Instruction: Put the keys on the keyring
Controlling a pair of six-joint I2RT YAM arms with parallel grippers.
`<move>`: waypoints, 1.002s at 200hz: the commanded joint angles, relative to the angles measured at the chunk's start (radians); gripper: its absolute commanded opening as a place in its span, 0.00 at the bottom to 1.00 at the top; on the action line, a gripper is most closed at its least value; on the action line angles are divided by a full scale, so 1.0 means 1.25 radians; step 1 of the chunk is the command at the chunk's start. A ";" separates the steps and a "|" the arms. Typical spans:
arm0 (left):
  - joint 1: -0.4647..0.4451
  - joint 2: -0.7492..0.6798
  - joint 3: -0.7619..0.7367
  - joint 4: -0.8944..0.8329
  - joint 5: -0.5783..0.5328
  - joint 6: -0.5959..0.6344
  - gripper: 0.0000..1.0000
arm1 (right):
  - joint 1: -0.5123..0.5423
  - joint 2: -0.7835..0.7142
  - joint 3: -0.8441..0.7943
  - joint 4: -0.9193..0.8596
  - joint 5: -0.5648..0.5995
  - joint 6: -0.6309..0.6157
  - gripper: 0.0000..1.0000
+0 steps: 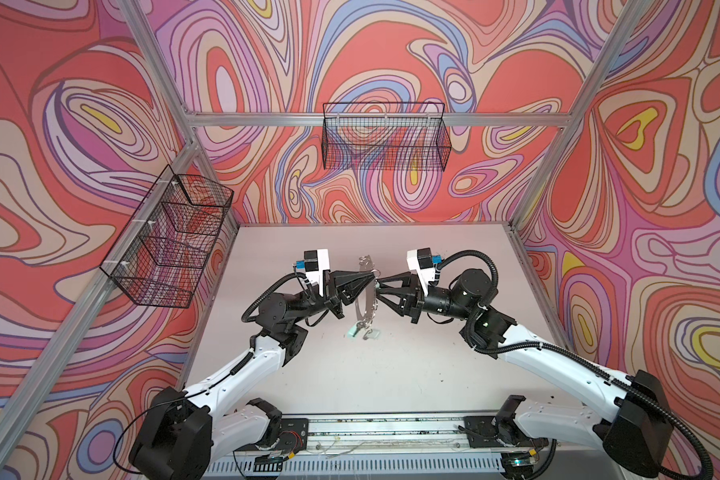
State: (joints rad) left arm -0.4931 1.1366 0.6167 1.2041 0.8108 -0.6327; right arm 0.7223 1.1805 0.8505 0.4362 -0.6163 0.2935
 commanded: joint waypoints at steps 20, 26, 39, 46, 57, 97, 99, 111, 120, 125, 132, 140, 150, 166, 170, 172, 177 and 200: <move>-0.007 -0.003 0.013 0.037 0.002 -0.004 0.00 | 0.026 -0.019 0.009 -0.061 0.107 -0.082 0.35; -0.006 -0.003 0.011 0.034 0.001 -0.002 0.00 | 0.030 -0.021 0.009 -0.059 0.114 -0.086 0.35; -0.008 -0.004 0.011 0.032 0.001 -0.002 0.00 | 0.039 -0.019 0.009 -0.056 0.130 -0.091 0.33; -0.008 -0.002 0.012 0.033 0.001 -0.002 0.00 | 0.045 -0.017 0.009 -0.055 0.136 -0.097 0.33; -0.008 -0.001 0.011 0.033 0.002 -0.002 0.00 | 0.055 -0.017 0.009 -0.052 0.149 -0.105 0.32; -0.009 -0.002 0.013 0.028 0.006 -0.002 0.00 | 0.060 -0.024 -0.005 -0.014 0.140 -0.107 0.25; -0.009 -0.001 0.012 0.027 0.006 -0.001 0.00 | 0.060 -0.025 -0.005 -0.013 0.139 -0.107 0.24; -0.009 -0.002 0.012 0.024 0.008 0.002 0.00 | 0.060 -0.024 -0.004 -0.016 0.131 -0.107 0.17; -0.009 -0.004 0.013 0.020 0.007 0.004 0.00 | 0.060 -0.026 -0.004 -0.022 0.132 -0.111 0.10; -0.009 -0.006 0.013 0.020 0.007 0.004 0.00 | 0.059 -0.029 -0.004 -0.025 0.136 -0.112 0.07; -0.010 -0.007 0.012 0.020 0.006 0.006 0.00 | 0.059 -0.034 -0.008 -0.028 0.142 -0.115 0.03; -0.010 -0.006 0.013 0.017 0.006 0.007 0.00 | 0.060 -0.041 -0.010 -0.033 0.148 -0.119 0.00; -0.009 -0.009 0.014 0.012 0.007 0.010 0.00 | 0.060 -0.048 -0.012 -0.042 0.155 -0.121 0.00; -0.009 -0.014 0.015 -0.006 0.007 0.020 0.00 | 0.060 -0.060 -0.008 -0.068 0.161 -0.128 0.00; -0.010 -0.016 0.014 -0.010 0.009 0.023 0.00 | 0.060 -0.063 -0.006 -0.076 0.161 -0.133 0.00; -0.009 -0.016 0.015 -0.010 0.009 0.024 0.00 | 0.060 -0.064 -0.005 -0.079 0.161 -0.135 0.00; -0.009 -0.017 0.014 -0.013 0.009 0.026 0.00 | 0.060 -0.067 -0.001 -0.090 0.161 -0.139 0.00; -0.009 -0.018 0.014 -0.016 0.014 0.028 0.00 | 0.060 -0.074 0.018 -0.138 0.160 -0.163 0.00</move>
State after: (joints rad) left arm -0.4988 1.1358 0.6167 1.1580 0.8112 -0.6121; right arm 0.7933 1.1061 0.8474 0.3386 -0.4255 0.1387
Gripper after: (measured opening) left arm 0.048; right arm 0.049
